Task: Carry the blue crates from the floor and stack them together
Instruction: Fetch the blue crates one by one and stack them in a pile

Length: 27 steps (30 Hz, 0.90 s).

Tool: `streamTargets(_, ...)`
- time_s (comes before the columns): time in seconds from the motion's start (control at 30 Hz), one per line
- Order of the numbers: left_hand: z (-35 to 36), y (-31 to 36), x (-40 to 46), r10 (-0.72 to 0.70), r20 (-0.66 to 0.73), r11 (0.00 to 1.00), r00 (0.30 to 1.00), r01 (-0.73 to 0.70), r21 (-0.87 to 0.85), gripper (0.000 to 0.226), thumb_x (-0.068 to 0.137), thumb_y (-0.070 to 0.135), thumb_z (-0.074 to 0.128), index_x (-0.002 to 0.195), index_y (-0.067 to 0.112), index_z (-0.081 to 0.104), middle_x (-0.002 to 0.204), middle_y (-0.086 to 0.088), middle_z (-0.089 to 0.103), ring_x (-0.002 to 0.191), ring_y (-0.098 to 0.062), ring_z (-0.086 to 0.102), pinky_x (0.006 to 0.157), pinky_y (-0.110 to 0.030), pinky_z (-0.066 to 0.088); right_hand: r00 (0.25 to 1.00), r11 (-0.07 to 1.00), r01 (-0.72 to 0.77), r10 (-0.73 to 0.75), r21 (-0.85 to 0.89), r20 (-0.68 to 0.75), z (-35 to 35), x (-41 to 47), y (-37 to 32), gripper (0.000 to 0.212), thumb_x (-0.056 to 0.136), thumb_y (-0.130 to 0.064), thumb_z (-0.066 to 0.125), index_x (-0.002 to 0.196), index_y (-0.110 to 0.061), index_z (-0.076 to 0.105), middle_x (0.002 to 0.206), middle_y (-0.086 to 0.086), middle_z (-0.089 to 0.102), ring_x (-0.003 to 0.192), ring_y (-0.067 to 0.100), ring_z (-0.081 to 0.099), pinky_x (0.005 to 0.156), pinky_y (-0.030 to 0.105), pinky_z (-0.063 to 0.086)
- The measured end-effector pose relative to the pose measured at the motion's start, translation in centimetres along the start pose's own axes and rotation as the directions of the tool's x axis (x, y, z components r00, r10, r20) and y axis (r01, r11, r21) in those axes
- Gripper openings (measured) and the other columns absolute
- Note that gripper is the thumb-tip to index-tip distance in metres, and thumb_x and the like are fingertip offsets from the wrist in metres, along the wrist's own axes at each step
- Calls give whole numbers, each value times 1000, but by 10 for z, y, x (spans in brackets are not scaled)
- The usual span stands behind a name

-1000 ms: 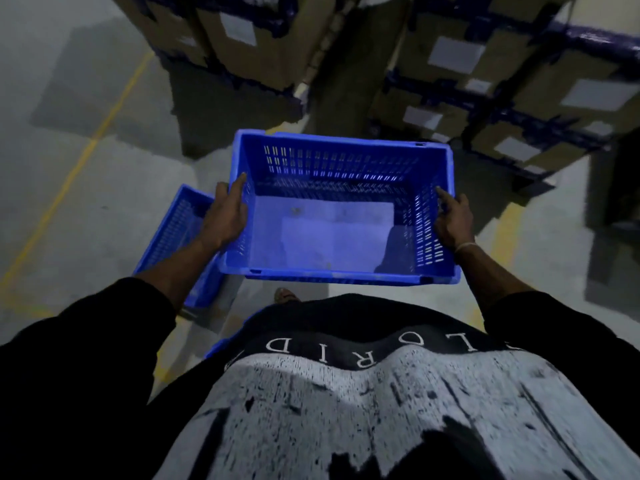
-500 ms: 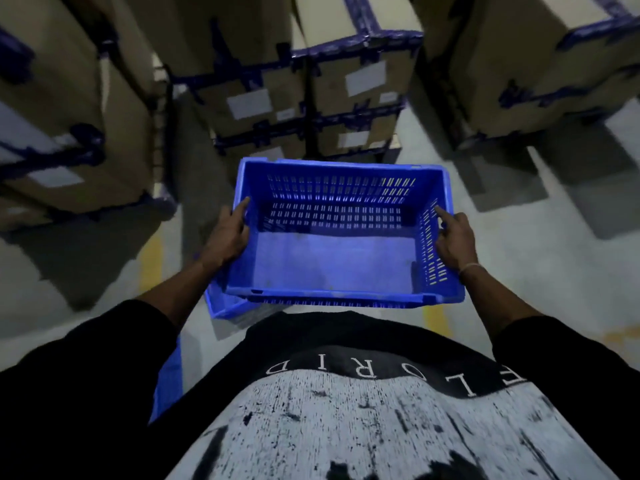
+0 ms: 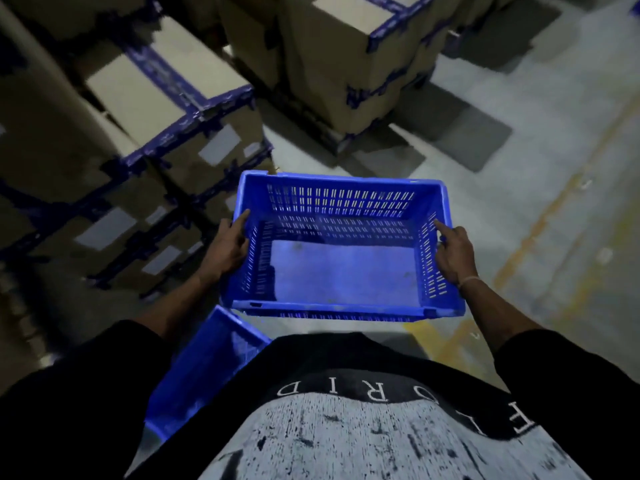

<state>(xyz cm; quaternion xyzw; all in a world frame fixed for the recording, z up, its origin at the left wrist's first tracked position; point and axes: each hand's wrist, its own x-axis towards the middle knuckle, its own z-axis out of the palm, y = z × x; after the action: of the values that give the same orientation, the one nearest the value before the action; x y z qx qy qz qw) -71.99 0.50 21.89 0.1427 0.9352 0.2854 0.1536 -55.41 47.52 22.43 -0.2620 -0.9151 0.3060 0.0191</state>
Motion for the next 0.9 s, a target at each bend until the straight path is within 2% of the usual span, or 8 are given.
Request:
streamTargets(0.13, -5, 41, 72, 110, 68, 992, 992, -114, 53, 74, 98, 17, 57, 162, 24, 22, 131, -19, 43, 105, -32, 56, 98, -41, 43, 989, 992, -123, 125, 38, -73, -11, 10, 24, 47, 98, -13, 54, 144, -13, 47, 117, 21, 47, 101, 38, 57, 90, 30, 38)
streamTargets(0.27, 9, 93, 129, 237, 113, 963, 965, -249, 107, 72, 98, 13, 54, 162, 23, 22, 119, -9, 42, 93, -17, 46, 88, -38, 41, 965, 974, -216, 223, 67, -137, -31, 28, 52, 47, 98, -12, 52, 144, -13, 46, 118, 22, 47, 101, 39, 56, 93, 33, 41)
streamTargets(0.33, 25, 117, 164, 275, 137, 951, 952, -290, 105, 70, 98, 12, 54, 161, 22, 24, 120, -14, 45, 91, -19, 46, 85, -37, 41, 948, 961, -263, 273, 80, -165, -42, 39, 75, 47, 97, -10, 51, 144, -14, 47, 117, 21, 47, 101, 38, 57, 92, 30, 39)
streamTargets(0.43, 55, 162, 212, 323, 176, 936, 930, -342, 86, 68, 99, 13, 52, 160, 23, 26, 120, -15, 46, 94, -26, 53, 94, -45, 48, 928, 950, -304, 312, 68, -202, -62, 65, 115, 49, 96, -3, 48, 144, -14, 48, 115, 22, 47, 99, 41, 56, 93, 35, 42)
streamTargets(0.57, 97, 231, 267, 357, 223, 923, 907, -379, 65, 66, 102, 19, 50, 161, 27, 22, 123, -12, 45, 95, -27, 59, 88, -41, 51, 900, 928, -359, 371, 96, -227, -97, 104, 163, 49, 97, -2, 46, 145, -13, 47, 116, 22, 46, 98, 41, 55, 92, 37, 42)
streamTargets(0.67, 122, 284, 306, 390, 234, 910, 890, -412, 48, 67, 100, 19, 50, 160, 28, 24, 128, -16, 45, 102, -36, 62, 92, -48, 53, 873, 907, -403, 422, 125, -243, -132, 127, 194, 49, 97, -2, 46, 145, -13, 46, 118, 21, 46, 99, 40, 55, 93, 38, 43)
streamTargets(0.73, 138, 319, 330, 418, 245, 896, 875, -442, 51, 66, 99, 20, 50, 160, 27, 25, 129, -18, 45, 101, -39, 62, 88, -50, 54, 863, 900, -416, 435, 130, -255, -157, 143, 214, 50, 97, -2, 46, 145, -13, 46, 119, 20, 46, 101, 40, 56, 94, 41, 44)
streamTargets(0.9, 174, 401, 383, 471, 261, 867, 843, -497, 43, 66, 102, 14, 51, 161, 24, 23, 129, -15, 43, 99, -38, 62, 83, -47, 55, 839, 885, -448, 465, 126, -284, -215, 188, 259, 48, 98, -5, 47, 146, -14, 45, 122, 20, 47, 104, 39, 57, 95, 40, 44)
